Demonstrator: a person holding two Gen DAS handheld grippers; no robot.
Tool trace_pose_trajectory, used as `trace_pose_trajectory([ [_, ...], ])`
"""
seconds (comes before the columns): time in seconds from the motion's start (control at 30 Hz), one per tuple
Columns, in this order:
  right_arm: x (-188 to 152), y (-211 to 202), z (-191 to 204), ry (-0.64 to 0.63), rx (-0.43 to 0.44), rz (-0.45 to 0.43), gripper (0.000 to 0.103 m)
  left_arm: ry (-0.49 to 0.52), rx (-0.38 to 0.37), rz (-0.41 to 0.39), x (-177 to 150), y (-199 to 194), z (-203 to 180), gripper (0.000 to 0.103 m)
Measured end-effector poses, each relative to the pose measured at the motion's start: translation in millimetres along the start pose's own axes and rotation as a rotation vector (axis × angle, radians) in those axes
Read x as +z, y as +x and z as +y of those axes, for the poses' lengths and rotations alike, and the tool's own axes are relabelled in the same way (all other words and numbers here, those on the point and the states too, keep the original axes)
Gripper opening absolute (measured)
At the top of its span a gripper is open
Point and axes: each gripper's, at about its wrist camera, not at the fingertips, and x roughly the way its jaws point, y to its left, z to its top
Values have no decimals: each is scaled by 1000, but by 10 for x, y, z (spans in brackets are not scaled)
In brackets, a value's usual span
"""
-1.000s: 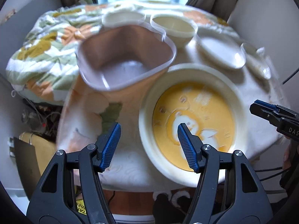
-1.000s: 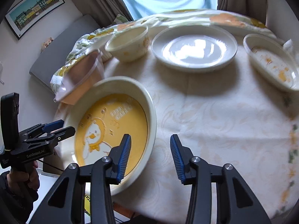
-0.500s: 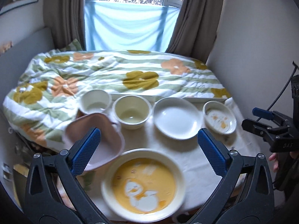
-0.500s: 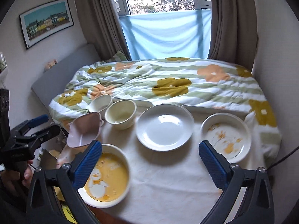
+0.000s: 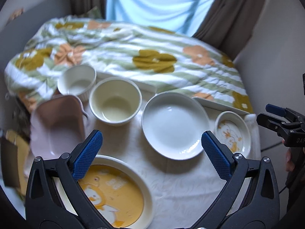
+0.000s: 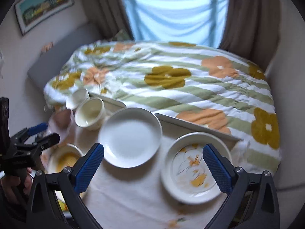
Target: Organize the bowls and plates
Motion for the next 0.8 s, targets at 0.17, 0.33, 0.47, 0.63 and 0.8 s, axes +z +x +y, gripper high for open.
trace_pose_trajectory([
  [0.17,127,704,-244,-77,110,132,103,-117,-16,128,-32,665,85,102],
  [0.33,155,1299,-323,-120,197,224,84,-168,-32,227,-115,1174,90,72],
  [0.47,155,1593,-298,-150,246,273,56,-167,-14,272,-191,1391,80,52],
  [0.63,148,1814,-258,-172,286,311,34,-175,8,286,-260,1492,90,37],
  [0.8,153,1909,-261,-175,302,324,21,-184,32,281,-245,1511,110,21],
])
